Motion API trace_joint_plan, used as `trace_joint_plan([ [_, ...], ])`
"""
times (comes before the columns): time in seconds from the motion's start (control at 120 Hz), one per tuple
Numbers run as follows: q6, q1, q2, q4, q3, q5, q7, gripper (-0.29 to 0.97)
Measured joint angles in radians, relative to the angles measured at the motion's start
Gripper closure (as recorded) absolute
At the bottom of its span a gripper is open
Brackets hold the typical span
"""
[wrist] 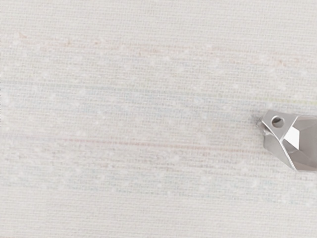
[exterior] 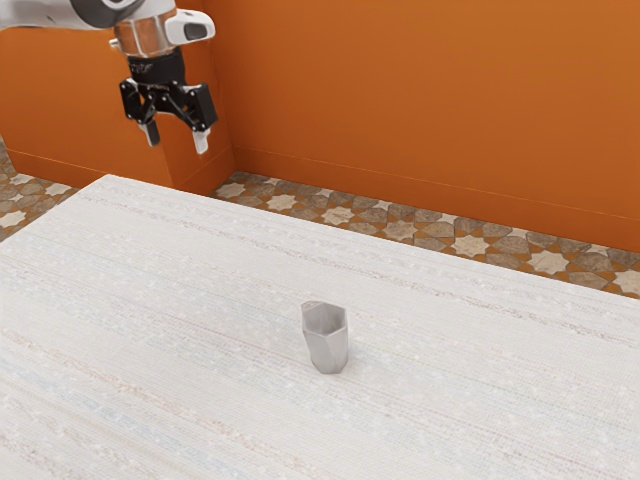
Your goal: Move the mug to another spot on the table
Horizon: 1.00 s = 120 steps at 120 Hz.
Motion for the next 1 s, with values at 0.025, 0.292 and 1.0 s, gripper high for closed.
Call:
trace_joint_plan([
  [0.025,0.0,0.0,0.0,0.002,-0.001,0.0,-0.002,0.0],
  [0.292,0.009,-0.002,-0.018,0.012,0.002,0.013,-0.049,0.0],
  [1.0,0.406,-0.003,0.153,-0.289,0.026,-0.028,-0.702,0.0],
])
